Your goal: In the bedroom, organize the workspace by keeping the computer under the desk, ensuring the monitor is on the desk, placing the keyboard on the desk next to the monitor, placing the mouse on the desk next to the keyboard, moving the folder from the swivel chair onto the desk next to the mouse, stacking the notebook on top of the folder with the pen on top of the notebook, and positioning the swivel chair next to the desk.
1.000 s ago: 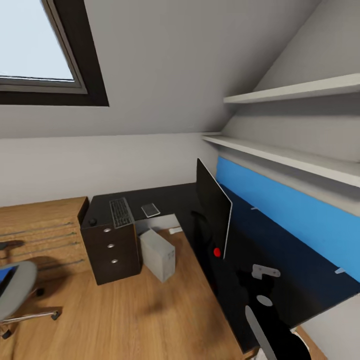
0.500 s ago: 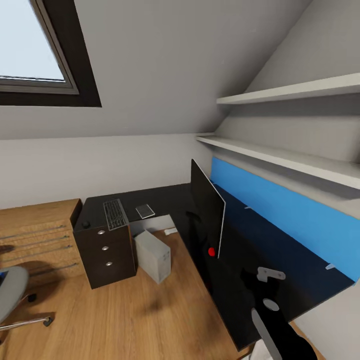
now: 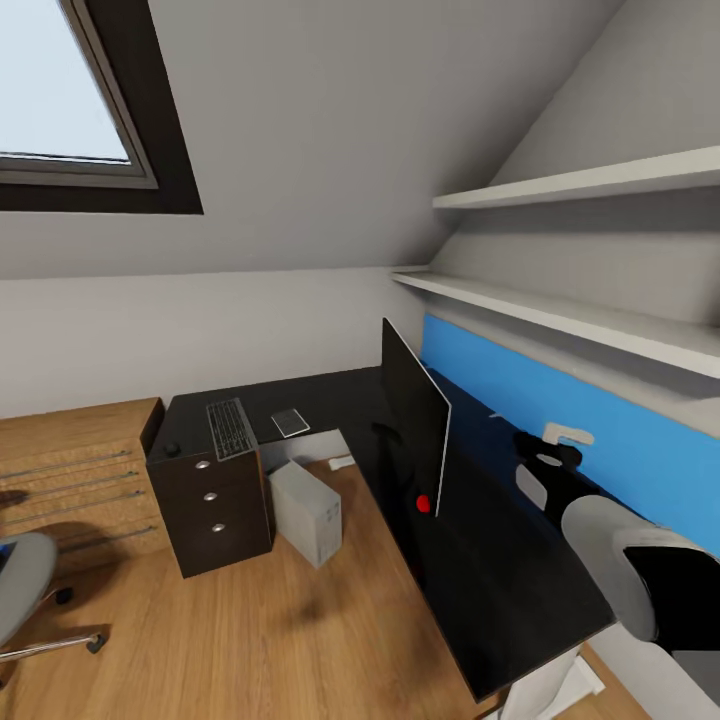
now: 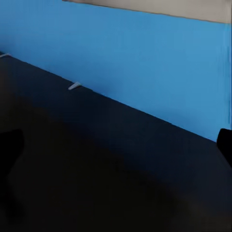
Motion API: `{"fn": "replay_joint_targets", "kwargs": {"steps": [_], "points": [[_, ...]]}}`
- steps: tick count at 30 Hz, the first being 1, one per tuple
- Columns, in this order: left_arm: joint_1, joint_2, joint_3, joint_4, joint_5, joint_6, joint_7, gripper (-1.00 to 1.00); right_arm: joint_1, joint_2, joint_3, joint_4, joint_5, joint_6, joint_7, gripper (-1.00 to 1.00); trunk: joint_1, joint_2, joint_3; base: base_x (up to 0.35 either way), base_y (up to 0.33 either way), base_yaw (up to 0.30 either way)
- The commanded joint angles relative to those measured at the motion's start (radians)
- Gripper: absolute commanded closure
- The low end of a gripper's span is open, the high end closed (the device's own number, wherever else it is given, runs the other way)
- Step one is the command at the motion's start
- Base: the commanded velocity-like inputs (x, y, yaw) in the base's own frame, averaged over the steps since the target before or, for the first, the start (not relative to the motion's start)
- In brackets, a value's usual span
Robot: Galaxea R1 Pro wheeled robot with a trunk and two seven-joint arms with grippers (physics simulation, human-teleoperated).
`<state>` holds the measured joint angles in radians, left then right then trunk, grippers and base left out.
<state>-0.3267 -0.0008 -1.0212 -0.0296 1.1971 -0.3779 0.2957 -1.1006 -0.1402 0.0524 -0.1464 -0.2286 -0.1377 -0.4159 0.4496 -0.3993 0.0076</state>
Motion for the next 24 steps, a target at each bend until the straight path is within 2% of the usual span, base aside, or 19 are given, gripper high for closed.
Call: {"fn": "replay_joint_targets", "kwargs": {"steps": [1,4,8,15,22,23,24], "points": [[0.0,0.0,-0.008,-0.001,0.004,-0.001,0.007,-1.0,-0.007,-0.003,0.001,0.007,-0.017,-0.009,-0.001,-1.0,0.0,-0.001,-0.001,0.0,0.0,0.0],[0.0,0.001,-0.009,-0.001,0.004,-0.001,0.006,-1.0,-0.02,-0.006,-0.013,0.025,-0.049,-0.023,0.006,-1.0,0.0,-0.001,-0.001,0.0,0.0,0.0],[0.0,0.001,-0.01,-0.001,0.004,-0.002,0.006,-1.0,-0.025,-0.003,-0.019,0.044,-0.071,-0.038,0.016,-1.0,0.0,-0.001,-0.001,0.0,0.0,0.0],[0.0,0.001,-0.01,-0.001,0.004,-0.002,0.009,-1.0,-0.023,0.013,-0.021,0.078,-0.082,-0.053,0.026,-1.0,0.0,-0.001,-0.001,0.0,0.0,0.0],[0.0,0.001,-0.01,-0.001,0.004,-0.002,0.009,-1.0,-0.023,0.015,-0.021,0.08,-0.082,-0.053,0.027,-1.0,0.0,-0.001,-0.001,0.0,0.0,0.0],[0.0,0.001,-0.009,-0.001,0.004,-0.003,0.009,-1.0,-0.013,0.061,-0.022,0.097,-0.079,-0.05,0.027,-1.0,0.0,-0.001,-0.001,0.0,0.0,0.0],[0.0,0.001,-0.009,-0.001,0.004,-0.003,0.009,-1.0,-0.012,0.067,-0.021,0.103,-0.079,-0.05,0.027,-1.0,0.0,-0.001,-0.001,0.0,0.0,0.0]]}}
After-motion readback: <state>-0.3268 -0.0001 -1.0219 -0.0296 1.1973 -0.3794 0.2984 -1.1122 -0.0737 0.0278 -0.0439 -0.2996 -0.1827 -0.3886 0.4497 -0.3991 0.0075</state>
